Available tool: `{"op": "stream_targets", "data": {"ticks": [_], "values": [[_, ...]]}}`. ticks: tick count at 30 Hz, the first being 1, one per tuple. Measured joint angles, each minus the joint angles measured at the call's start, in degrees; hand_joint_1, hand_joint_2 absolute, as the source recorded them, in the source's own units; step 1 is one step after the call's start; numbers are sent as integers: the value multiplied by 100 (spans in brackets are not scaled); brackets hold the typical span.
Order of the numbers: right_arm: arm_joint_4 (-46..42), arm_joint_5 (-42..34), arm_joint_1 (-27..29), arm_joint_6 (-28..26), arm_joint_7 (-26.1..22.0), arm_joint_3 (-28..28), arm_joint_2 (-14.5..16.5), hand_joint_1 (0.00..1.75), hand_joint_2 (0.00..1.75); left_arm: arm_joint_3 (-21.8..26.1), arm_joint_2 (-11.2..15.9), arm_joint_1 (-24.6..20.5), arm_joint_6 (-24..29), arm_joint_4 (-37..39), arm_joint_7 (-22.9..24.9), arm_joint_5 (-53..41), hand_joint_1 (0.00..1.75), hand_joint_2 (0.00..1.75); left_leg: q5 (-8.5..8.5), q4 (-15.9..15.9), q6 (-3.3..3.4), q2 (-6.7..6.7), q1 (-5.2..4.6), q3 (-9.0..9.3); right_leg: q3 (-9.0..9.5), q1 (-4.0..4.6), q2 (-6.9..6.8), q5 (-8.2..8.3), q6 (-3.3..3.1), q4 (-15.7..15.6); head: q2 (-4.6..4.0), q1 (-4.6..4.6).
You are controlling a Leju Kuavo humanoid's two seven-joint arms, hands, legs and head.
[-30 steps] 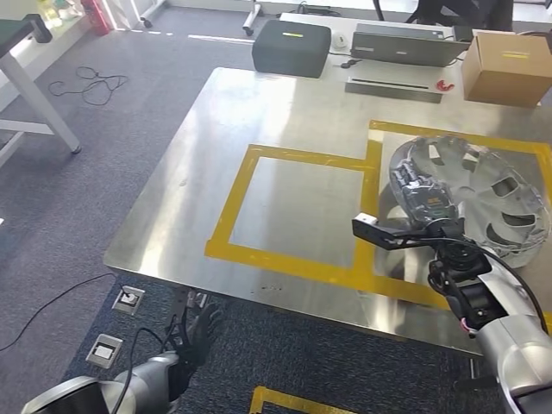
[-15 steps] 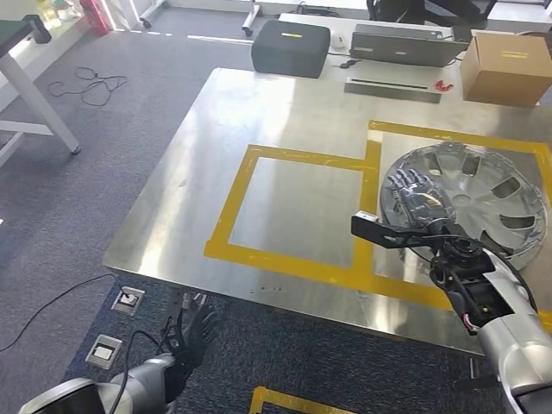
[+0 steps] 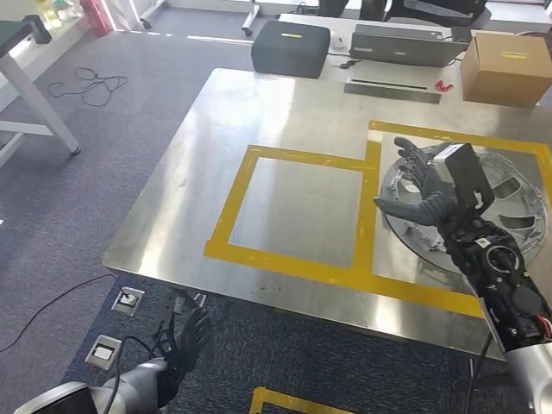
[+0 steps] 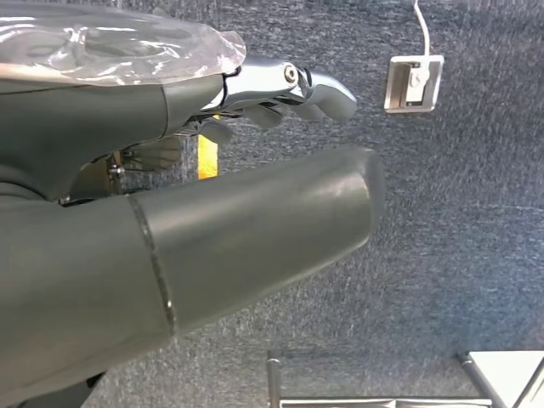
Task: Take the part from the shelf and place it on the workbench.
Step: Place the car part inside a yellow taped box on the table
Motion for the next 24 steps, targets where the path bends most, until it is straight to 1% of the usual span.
{"op": "stream_targets", "data": {"ticks": [2, 4, 6, 10, 17, 20, 24], "values": [[-406, -9, 98, -61, -70, -88, -126, 0, 175, 0, 16, 6, 4, 0, -3, 4, 0, 0, 0, 0, 0, 4, 0, 0, 0, 0, 4, 0, 0, 0, 0, 1], [-838, -322, 238, -203, -151, -193, -242, 0, 175, 0, 26, 12, 12, 0, -16, 12, 0, 0, 0, 0, -1, 9, 0, 1, 0, 0, 9, 0, 0, 0, 0, 1], [-1287, -640, 393, -375, -129, -301, -357, 0, 175, 1, 33, 27, 20, 0, -34, 17, 0, 0, -2, 0, -2, 11, 0, 4, 1, -1, 11, 0, 0, 0, 0, 0], [-2130, -871, 818, -763, 25, -521, -600, 0, 0, 2, 44, 69, 56, 0, -62, 18, 0, 0, -11, 2, -2, 11, 1, 15, 9, -1, 14, -5, 2, -3, 0, -1], [-3500, -275, 1997, -1559, 18, -1101, -1063, 0, 0, 2, 68, 153, 110, 0, -129, 0, 0, 0, -33, 1, 0, 15, -3, 19, 16, -2, 24, -14, 4, -5, 0, -1], [-3850, -224, 2315, -1652, 6, -1332, -1176, 0, 0, 2, 77, 166, 121, 0, -137, -8, 0, 0, -34, 1, 0, 19, -3, 19, 15, -3, 28, -15, 5, -5, 0, -1], [-4228, -222, 2567, -1674, -23, -1576, -1264, 0, 0, 2, 80, 170, 130, 0, -138, -11, 0, 0, -34, 1, -1, 23, -2, 20, 15, -2, 28, -15, 5, -5, 0, -1]]}}
